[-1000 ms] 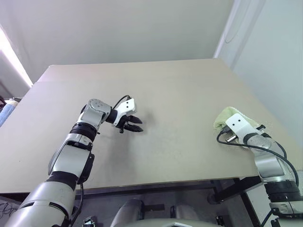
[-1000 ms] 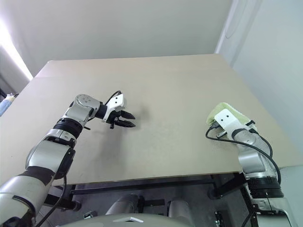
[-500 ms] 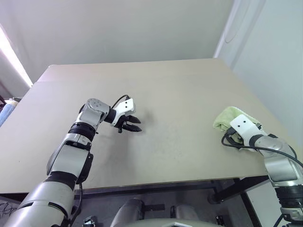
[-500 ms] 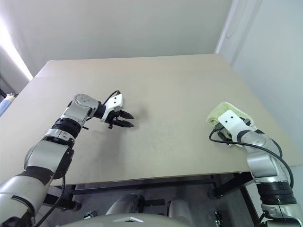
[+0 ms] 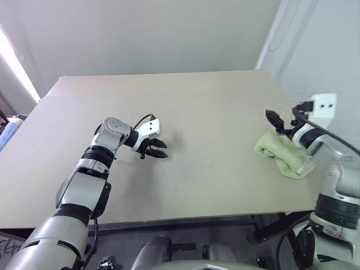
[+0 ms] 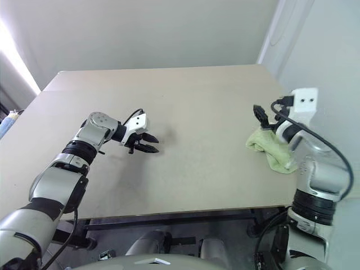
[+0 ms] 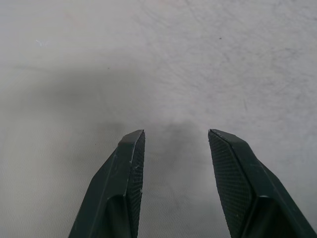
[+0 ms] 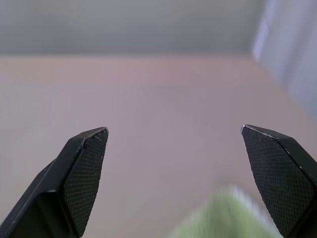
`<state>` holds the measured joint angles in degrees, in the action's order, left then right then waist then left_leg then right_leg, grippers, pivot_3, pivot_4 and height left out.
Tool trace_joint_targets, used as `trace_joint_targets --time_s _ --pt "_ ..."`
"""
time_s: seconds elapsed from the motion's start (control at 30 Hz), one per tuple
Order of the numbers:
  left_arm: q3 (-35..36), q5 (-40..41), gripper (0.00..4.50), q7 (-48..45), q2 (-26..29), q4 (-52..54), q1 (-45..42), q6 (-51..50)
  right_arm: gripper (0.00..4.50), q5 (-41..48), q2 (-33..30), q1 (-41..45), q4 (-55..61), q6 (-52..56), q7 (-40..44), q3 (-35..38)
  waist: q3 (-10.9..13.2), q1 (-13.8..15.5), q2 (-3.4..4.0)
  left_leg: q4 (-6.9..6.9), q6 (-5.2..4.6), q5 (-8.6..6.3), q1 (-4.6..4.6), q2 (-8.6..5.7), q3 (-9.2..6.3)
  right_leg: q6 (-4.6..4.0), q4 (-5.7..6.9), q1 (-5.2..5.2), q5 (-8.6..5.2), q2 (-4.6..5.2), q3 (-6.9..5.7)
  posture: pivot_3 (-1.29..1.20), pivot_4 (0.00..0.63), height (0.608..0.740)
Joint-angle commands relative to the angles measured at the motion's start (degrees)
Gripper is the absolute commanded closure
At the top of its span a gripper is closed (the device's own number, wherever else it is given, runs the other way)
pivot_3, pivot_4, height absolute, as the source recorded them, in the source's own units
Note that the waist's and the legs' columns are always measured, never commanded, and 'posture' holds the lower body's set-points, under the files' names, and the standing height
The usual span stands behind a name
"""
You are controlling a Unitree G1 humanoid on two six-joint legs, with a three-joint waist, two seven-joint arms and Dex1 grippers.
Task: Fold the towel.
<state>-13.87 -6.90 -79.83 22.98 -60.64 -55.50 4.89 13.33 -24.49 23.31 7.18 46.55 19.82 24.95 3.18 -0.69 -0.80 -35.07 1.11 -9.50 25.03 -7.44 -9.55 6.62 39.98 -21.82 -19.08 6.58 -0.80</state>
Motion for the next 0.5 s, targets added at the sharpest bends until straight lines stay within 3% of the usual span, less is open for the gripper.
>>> trace_joint_targets --time_s 0.03,0.33,0.5 --pt "0.42 0.34 2.34 -0.09 0.11 0.68 -1.59 0.87 0.01 -2.67 1.25 -0.07 -4.98 -6.39 -4.47 -1.47 -0.01 -0.13 0.01 0.0 0.0 0.0 0.08 0.0 0.0 0.0 0.0 -0.07 0.0 -0.01 0.0 0.0 0.0 0.694" --pt "0.66 0.33 2.34 0.66 0.25 0.8 -1.49 1.41 0.01 -7.87 3.58 -0.79 -28.7 -22.06 -14.48 -3.48 -0.02 -0.49 0.03 -0.08 0.03 0.06 0.22 0.0 0.02 -0.02 0.18 -0.25 0.04 -0.09 0.05 0.0 0.0 0.694" --pt "0.63 0.44 2.34 0.4 0.33 1.23 -1.32 1.43 0.01 -8.29 4.09 -1.49 -33.81 -25.15 -15.11 -6.1 -0.07 -0.49 -0.05 -0.07 0.03 0.05 -0.44 0.01 0.0 -0.03 0.12 0.42 0.02 -0.11 0.05 0.0 0.0 0.694"
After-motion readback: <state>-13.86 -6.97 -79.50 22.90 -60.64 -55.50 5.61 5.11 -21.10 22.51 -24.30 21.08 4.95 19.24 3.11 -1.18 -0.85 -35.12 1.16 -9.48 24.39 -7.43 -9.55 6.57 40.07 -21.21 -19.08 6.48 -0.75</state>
